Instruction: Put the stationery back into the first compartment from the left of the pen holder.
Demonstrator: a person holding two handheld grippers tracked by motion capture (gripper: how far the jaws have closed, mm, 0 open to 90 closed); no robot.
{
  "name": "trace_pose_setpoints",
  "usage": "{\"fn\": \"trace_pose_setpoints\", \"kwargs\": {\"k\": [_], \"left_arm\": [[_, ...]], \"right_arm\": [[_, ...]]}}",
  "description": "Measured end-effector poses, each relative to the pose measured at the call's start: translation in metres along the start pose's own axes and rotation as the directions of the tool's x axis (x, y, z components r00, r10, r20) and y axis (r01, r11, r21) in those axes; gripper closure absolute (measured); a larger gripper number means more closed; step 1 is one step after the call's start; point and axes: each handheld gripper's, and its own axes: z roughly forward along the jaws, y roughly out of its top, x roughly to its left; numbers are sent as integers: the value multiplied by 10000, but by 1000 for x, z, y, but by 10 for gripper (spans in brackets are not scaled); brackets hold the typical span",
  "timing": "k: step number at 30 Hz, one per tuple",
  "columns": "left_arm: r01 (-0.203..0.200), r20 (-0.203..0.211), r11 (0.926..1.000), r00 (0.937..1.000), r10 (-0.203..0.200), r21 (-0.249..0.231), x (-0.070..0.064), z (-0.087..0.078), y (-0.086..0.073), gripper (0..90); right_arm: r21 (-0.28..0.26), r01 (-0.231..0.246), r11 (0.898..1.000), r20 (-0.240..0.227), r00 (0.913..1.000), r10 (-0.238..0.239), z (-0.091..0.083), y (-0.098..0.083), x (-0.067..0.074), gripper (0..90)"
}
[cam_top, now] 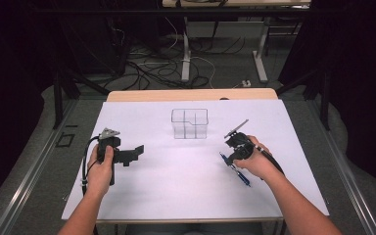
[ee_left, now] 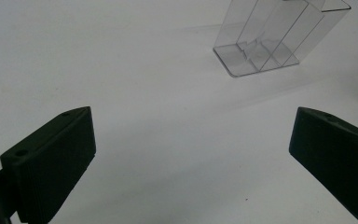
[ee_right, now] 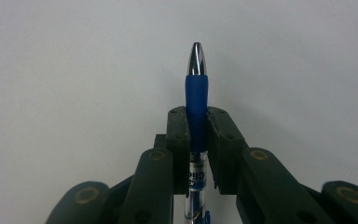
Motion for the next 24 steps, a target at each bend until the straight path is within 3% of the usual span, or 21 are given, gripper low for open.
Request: {"fn": "trace_pose_setpoints", "kwargs": {"k": [4, 5, 8, 10, 12, 14, 15, 18, 19, 20, 22, 23, 24], "left_arm": [[-16, -1, 10000, 10000, 16, 23, 0, 0, 0, 3], [-22, 5, 10000, 10000, 22, 28, 0, 0, 0, 3], [-1, 15, 10000, 10000, 1, 75, 0, 0, 0, 3], [26, -14, 10000, 10000, -26, -12, 0, 0, 0, 3], [87, -40, 10000, 10000, -87, -19, 0, 0, 0, 3], [91, -9, 9999, 10000, -91, -44, 1, 0, 0, 3], [97, -7, 9999, 10000, -97, -45, 1, 0, 0, 3], [87, -8, 10000, 10000, -87, -14, 1, 0, 0, 3], [84, -2, 10000, 10000, -84, -7, 1, 0, 0, 3], [88, -2, 10000, 10000, -88, -11, 1, 0, 0, 3], [96, -7, 10000, 10000, -96, -2, 1, 0, 0, 3], [82, -25, 10000, 10000, -82, 17, 2, 0, 0, 3], [90, -25, 10000, 10000, -90, 11, 2, 0, 0, 3]], "right_arm": [[-395, -295, 9988, 56, 9995, 298, -2, 3, -3, 798], [-942, -511, 9942, -216, 9986, 492, 0, 3, -3, 798], [-1067, -680, 9920, -253, 9975, 656, -1, 7, -5, 798], [-793, -864, 9931, -222, 9961, 849, -5, 10, -7, 798], [-1227, -1281, 9842, -478, 9913, 1230, -5, 15, -10, 798], [-1343, -1321, 9821, -525, 9906, 1261, -6, 15, -11, 798], [-1638, -1492, 9751, -633, 9880, 1406, -6, 18, -12, 798], [-1667, -1617, 9727, -648, 9861, 1528, -7, 21, -13, 798], [-2063, -1639, 9647, -751, 9856, 1514, -5, 22, -14, 798], [-1847, -1813, 9659, -779, 9824, 1695, -9, 26, -13, 798], [-1914, -1754, 9657, -747, 9837, 1639, -10, 27, -14, 799], [-2229, -1939, 9554, -934, 9798, 1770, -10, 28, -14, 799], [-2203, -1979, 9552, -973, 9788, 1803, -12, 30, -15, 798]]}}
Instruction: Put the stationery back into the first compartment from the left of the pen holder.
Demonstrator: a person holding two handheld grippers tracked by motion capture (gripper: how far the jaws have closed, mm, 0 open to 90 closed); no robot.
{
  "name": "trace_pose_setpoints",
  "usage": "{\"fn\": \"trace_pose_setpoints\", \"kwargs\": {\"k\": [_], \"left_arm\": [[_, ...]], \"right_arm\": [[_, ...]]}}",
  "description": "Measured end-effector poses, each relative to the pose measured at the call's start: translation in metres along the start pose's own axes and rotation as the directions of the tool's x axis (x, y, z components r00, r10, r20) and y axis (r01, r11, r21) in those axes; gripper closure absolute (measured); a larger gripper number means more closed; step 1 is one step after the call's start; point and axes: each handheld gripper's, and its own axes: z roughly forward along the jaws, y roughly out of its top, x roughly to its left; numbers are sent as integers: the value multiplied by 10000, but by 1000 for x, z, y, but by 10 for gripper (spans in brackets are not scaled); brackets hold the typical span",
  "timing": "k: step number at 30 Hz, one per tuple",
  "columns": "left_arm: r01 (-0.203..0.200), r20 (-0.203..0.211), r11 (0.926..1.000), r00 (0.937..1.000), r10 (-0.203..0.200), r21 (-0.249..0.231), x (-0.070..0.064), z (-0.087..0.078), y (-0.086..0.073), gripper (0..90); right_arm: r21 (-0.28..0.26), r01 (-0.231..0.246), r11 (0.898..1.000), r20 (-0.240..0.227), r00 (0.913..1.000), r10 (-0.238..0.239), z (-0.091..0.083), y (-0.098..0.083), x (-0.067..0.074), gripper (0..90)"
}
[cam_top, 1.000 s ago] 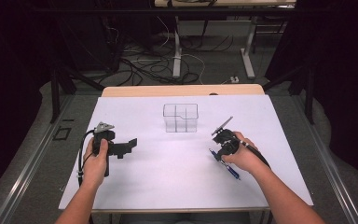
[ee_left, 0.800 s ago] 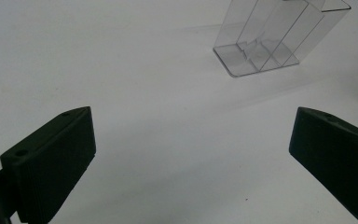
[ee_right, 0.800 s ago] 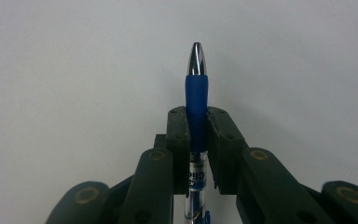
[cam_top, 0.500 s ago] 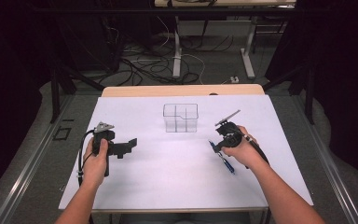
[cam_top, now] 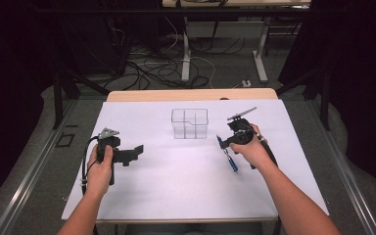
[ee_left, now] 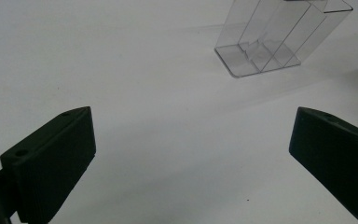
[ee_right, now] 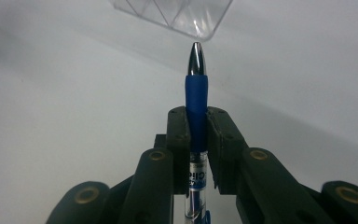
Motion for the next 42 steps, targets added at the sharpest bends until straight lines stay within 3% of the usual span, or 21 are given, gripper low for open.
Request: {"fn": "trace_pose_setpoints", "kwargs": {"k": [5, 10, 12, 16, 23, 24, 27, 28, 29, 30, 31, 32, 33, 35, 39, 40, 41, 42], "left_arm": [[61, 24, 10000, 10000, -61, -55, 0, 0, 0, 3], [77, 37, 10000, 10000, -77, -64, 0, 0, 0, 3], [93, 39, 9999, 9999, -93, -71, 1, 0, 0, 3], [94, 47, 9999, 9999, -94, -91, 1, 0, 0, 3], [63, 76, 10000, 10000, -63, -61, 2, 0, 0, 3], [58, 78, 10000, 10000, -58, -57, 2, 0, 0, 3], [116, 66, 9999, 9999, -116, -108, 2, 0, 0, 3], [88, 64, 9999, 9999, -88, -85, 2, -1, 0, 3], [85, 38, 9999, 10000, -85, -77, 2, -1, 0, 3], [123, 54, 9999, 9999, -122, -113, 3, -1, 0, 3], [133, 47, 9998, 9999, -132, -120, 3, -1, 0, 3], [105, 62, 9999, 9999, -104, -125, 3, -1, 0, 3], [143, 67, 9998, 9999, -142, -143, 3, -1, 0, 3], [125, 54, 9998, 9999, -125, -137, 3, -1, 0, 3], [100, 56, 9999, 9999, -99, -119, 4, -1, 0, 3], [70, 60, 9999, 10000, -69, -100, 4, -1, 0, 3], [73, 58, 9999, 10000, -72, -98, 4, -1, 0, 3], [73, 62, 9999, 10000, -73, -91, 4, -1, 0, 3]], "right_arm": [[-574, 18, 9983, 258, 9997, -3, -9, 16, 5, 799], [-1022, 137, 9947, 217, 9997, -116, -13, 30, 13, 799], [-995, 210, 9948, 331, 9993, -178, -14, 33, 15, 799], [-1382, 551, 9889, 592, 9971, -473, -15, 49, 25, 799], [-2026, 910, 9750, 654, 9947, -793, -14, 65, 37, 798], [-2250, 1111, 9680, 675, 9929, -983, -13, 70, 40, 798], [-2492, 1183, 9612, 651, 9923, -1053, -12, 73, 43, 798], [-2749, 1266, 9531, 632, 9915, -1134, -12, 76, 46, 798], [-2749, 1266, 9531, 632, 9915, -1134, -12, 76, 46, 798], [-3056, 1437, 9412, 637, 9894, -1304, -11, 78, 48, 798], [-3056, 1437, 9412, 637, 9894, -1304, -11, 78, 48, 798], [-3228, 1489, 9347, 646, 9887, -1352, -11, 79, 48, 798], [-3595, 1523, 9206, 622, 9883, -1392, -11, 80, 49, 798], [-3735, 1441, 9164, 574, 9896, -1322, -11, 81, 50, 798], [-4256, 1599, 8907, 657, 9871, -1459, -11, 82, 51, 798], [-4486, 1666, 8781, 671, 9860, -1529, -11, 83, 52, 798], [-4486, 1666, 8781, 671, 9860, -1529, -11, 83, 52, 798], [-4690, 1790, 8648, 744, 9838, -1633, -10, 84, 53, 798]]}}
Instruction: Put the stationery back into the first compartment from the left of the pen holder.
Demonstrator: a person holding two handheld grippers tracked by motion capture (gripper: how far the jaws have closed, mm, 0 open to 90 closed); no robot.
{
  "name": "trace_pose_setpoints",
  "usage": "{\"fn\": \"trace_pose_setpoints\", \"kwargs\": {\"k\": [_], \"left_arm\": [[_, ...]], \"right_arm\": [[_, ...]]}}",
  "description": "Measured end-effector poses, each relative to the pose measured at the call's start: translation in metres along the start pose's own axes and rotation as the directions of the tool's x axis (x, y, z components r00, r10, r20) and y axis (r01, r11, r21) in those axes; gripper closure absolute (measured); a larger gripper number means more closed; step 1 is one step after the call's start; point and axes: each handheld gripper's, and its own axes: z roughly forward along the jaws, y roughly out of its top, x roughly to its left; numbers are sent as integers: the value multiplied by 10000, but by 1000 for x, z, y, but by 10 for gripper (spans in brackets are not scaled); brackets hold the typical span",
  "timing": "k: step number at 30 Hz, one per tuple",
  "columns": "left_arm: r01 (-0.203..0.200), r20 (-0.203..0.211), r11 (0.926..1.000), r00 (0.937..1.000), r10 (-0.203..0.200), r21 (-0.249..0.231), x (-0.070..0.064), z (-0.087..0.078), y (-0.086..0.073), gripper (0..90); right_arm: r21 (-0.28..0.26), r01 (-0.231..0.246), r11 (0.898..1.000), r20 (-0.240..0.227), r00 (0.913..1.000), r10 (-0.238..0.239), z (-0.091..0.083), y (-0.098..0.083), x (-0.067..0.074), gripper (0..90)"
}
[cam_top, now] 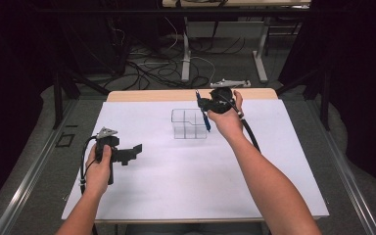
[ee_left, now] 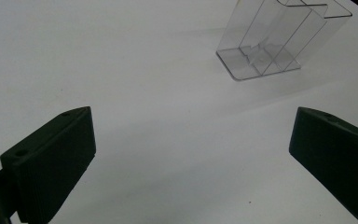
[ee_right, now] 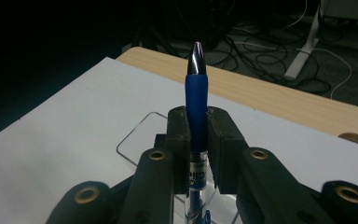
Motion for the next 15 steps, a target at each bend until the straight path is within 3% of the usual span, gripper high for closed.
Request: {"fn": "trace_pose_setpoints", "kwargs": {"k": [15], "left_arm": [[96, 20, 9999, 10000, -96, -58, 0, 0, 0, 3]], "right_arm": [[-1301, 643, 9894, 216, 9978, -620, 11, 3, 8, 799]]}}
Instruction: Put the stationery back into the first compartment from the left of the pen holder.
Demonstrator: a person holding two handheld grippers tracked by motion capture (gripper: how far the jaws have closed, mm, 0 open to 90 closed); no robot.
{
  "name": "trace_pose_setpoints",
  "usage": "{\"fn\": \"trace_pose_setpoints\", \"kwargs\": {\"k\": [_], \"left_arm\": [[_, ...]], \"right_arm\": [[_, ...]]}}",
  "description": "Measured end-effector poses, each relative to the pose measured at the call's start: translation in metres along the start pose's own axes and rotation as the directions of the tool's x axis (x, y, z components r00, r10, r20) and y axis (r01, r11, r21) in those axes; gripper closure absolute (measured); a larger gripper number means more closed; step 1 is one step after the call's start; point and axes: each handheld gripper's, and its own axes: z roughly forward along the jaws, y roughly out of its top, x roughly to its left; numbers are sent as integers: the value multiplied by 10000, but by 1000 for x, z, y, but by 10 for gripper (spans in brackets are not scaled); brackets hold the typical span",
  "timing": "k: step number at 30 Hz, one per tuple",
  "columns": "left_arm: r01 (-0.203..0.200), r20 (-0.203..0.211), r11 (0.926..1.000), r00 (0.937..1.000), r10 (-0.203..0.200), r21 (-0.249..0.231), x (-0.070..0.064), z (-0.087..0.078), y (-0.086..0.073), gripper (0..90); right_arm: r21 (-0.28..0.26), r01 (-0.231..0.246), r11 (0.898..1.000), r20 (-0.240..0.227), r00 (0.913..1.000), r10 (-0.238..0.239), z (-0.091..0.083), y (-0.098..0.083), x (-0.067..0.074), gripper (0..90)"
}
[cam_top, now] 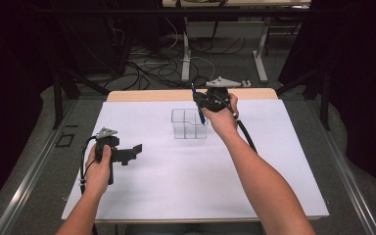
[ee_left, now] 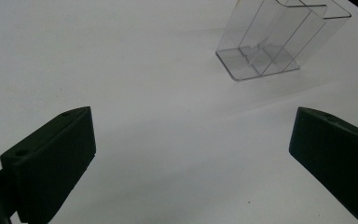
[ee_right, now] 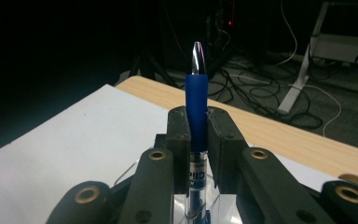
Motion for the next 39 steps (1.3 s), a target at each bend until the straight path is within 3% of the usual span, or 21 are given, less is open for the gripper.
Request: {"fn": "trace_pose_setpoints", "kwargs": {"k": [14, 29, 39], "left_arm": [[-29, 117, 10000, 9999, 29, -29, 1, -1, 1, 3], [205, 107, 9996, 9997, -203, -190, 5, -6, 1, 3], [155, 82, 9997, 9998, -154, -189, 6, -6, 2, 3]], "right_arm": [[-846, 328, 9959, -118, 9994, -339, 24, 3, 18, 799], [-954, 490, 9942, -374, 9979, -528, 51, 4, 38, 799], [-816, 591, 9949, -432, 9971, -628, 61, -2, 40, 799]]}}
